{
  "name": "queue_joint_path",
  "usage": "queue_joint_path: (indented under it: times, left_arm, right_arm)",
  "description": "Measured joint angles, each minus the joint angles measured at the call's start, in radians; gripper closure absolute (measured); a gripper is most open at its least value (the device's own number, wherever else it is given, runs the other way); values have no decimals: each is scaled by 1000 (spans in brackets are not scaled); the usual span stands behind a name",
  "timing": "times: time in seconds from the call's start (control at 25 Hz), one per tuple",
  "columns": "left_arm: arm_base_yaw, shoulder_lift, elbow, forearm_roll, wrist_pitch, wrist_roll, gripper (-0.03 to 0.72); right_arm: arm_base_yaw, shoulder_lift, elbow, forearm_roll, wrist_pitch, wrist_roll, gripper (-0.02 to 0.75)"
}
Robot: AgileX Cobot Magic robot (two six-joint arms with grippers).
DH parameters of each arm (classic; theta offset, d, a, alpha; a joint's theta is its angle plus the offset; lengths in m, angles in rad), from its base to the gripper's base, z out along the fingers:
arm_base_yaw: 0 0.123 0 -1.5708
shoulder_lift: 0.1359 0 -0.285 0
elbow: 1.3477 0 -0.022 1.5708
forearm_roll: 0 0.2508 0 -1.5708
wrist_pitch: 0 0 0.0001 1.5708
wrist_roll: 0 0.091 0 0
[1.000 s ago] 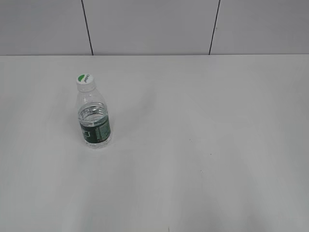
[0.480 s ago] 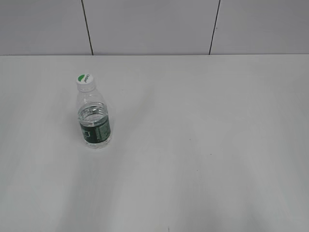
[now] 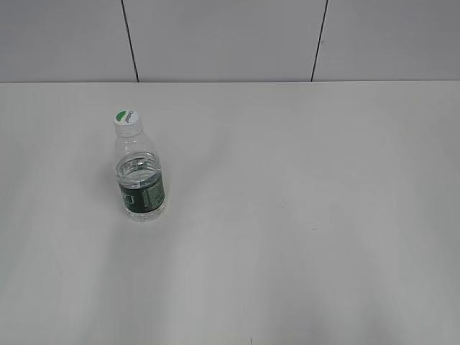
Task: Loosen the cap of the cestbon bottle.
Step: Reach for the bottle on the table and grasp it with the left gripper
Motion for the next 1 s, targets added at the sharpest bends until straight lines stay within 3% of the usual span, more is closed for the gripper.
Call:
queue_joint_path:
  times: [0.48,1.0]
  left_arm:
    - [0,434,0,-7,-322,0,109]
    - [0,684,3,-8,-544,0,109]
  right_arm:
    - [0,0,0,0,0,0,150]
    - [0,0,0,1,-1,0,150]
